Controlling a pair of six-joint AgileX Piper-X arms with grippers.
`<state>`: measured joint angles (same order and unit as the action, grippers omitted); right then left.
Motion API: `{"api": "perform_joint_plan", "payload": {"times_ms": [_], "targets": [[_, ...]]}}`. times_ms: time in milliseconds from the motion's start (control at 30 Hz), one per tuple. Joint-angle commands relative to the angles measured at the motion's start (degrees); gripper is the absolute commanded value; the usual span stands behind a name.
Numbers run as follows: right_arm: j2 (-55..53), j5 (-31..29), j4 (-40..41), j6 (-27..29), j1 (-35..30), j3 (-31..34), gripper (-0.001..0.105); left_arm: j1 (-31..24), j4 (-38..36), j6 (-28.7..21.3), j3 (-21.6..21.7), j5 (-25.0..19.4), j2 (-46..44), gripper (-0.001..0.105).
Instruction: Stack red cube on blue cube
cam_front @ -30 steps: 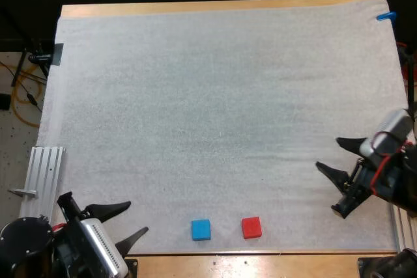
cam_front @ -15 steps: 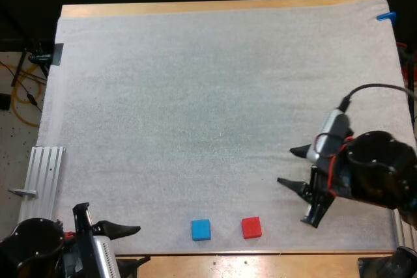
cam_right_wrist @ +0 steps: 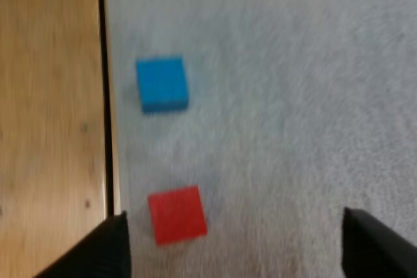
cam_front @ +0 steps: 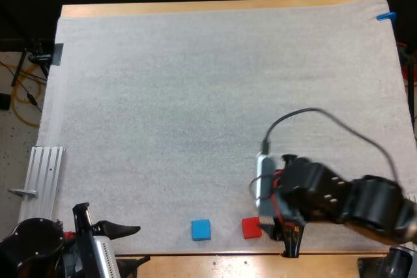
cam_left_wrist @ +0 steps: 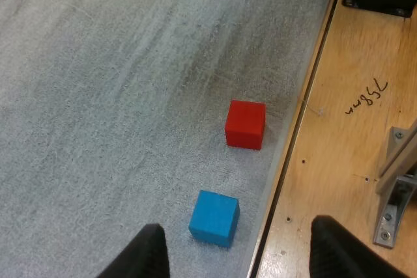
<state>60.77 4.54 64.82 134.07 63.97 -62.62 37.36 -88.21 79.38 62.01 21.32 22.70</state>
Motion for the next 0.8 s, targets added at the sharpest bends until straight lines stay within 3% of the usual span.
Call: {"api": "perform_joint_plan", "payload": {"times_ms": [0,300,467,767], "targets": [[1.25,-1.51,1.51,2.65,1.26,-0.48,0.069,0.14,-0.72,0.0,0.36,-0.1,0.15,0.047],[8.04,-4.54,1.52,5.82,5.34,3.96,0.069,0.14,-0.72,-0.22,0.24,-0.1,0.15,0.047],[8.42,-4.54,-2.43,5.82,5.34,8.74,0.069,0.14,-0.72,-1.3,0.24,-0.1,0.15,0.047],[13.9,-4.54,-8.0,6.28,5.34,11.22,0.069,0.14,-0.61,-1.29,0.24,-0.1,0.15,0.047]]}}
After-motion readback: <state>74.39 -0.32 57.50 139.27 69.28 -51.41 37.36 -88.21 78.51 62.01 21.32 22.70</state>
